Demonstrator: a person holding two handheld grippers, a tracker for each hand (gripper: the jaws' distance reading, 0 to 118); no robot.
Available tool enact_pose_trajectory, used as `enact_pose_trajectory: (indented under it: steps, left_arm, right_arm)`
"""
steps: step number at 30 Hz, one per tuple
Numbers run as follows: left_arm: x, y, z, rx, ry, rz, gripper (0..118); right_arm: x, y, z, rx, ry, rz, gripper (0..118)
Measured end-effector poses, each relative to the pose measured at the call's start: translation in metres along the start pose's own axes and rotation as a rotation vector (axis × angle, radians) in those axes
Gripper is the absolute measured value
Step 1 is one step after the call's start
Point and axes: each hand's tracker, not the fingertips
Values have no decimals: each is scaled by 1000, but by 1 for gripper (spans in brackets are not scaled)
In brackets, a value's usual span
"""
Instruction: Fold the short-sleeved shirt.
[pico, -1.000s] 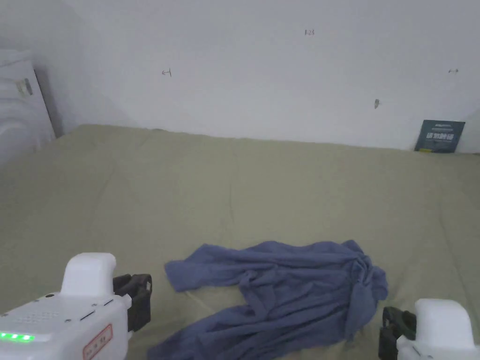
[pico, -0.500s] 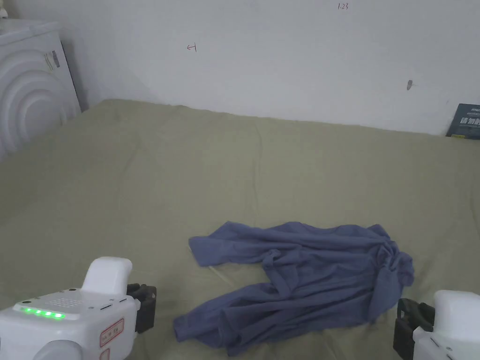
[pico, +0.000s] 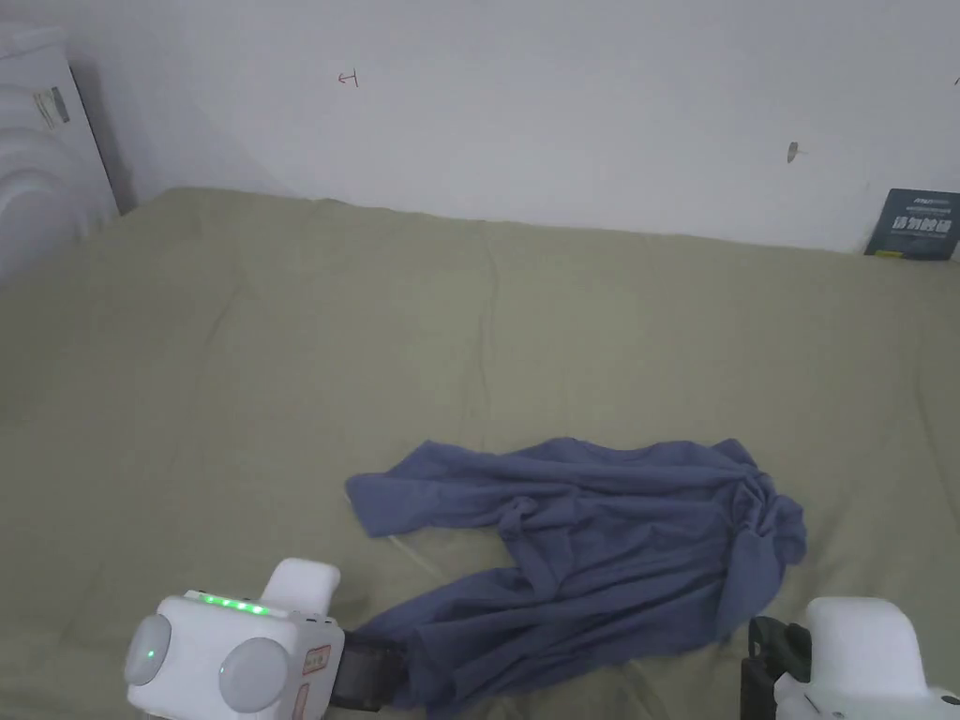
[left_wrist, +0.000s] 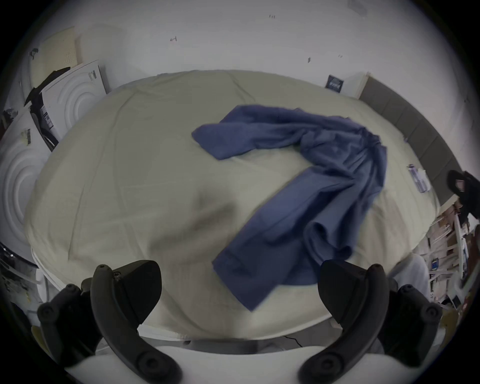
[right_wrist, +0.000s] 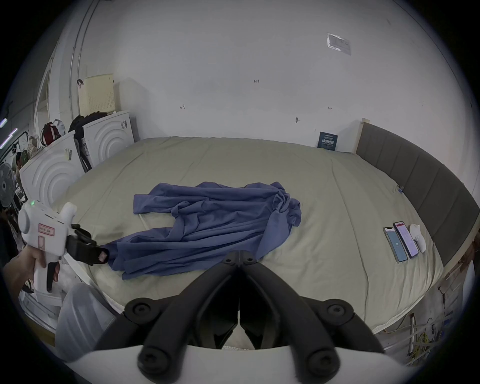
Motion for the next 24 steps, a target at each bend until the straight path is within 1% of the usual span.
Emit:
enact_pose_trajectory:
  steps: [1, 2, 3, 4, 5, 6, 7, 10, 20, 21, 24]
  left_arm:
    - [-3, 0, -6, -17, -25, 22, 105]
    - [-4, 2, -12, -45, -29, 29, 81]
    - [-3, 3, -13, -48, -10, 43, 39]
    - [-4, 4, -9, -1, 64, 35, 15]
    - [-6, 4, -4, 20, 16, 26, 7]
    - [-8, 6, -1, 3, -33, 67, 6]
    - [-11, 6, 0, -5, -45, 67, 6]
    - [-12, 2, -2, 8, -38, 40, 6]
    - [-18, 0, -11, 1, -74, 62, 6]
    - [-19, -1, -11, 2, -78, 67, 6]
    - [-22, -1, -12, -1, -98, 78, 6]
  right_arm:
    - [0, -1, -1, -4, -3, 1, 0]
    - [0, -1, -3, -8, -2, 1, 0]
    - [0, -1, -3, -10, 0, 0, 0]
    - [0, -2, -4, -13, 1, 0, 0]
    - [0, -2, -5, -16, 1, 1, 0]
    - [-1, -2, -6, -16, 2, 1, 0]
    - [-1, -3, -6, -18, 3, 1, 0]
    - [-3, -4, -11, -32, 12, 0, 0]
    - [-7, 2, -31, -60, 23, 4, 0]
    - [-7, 5, -36, -62, 26, 9, 0]
    - [-11, 21, -56, -63, 43, 58, 0]
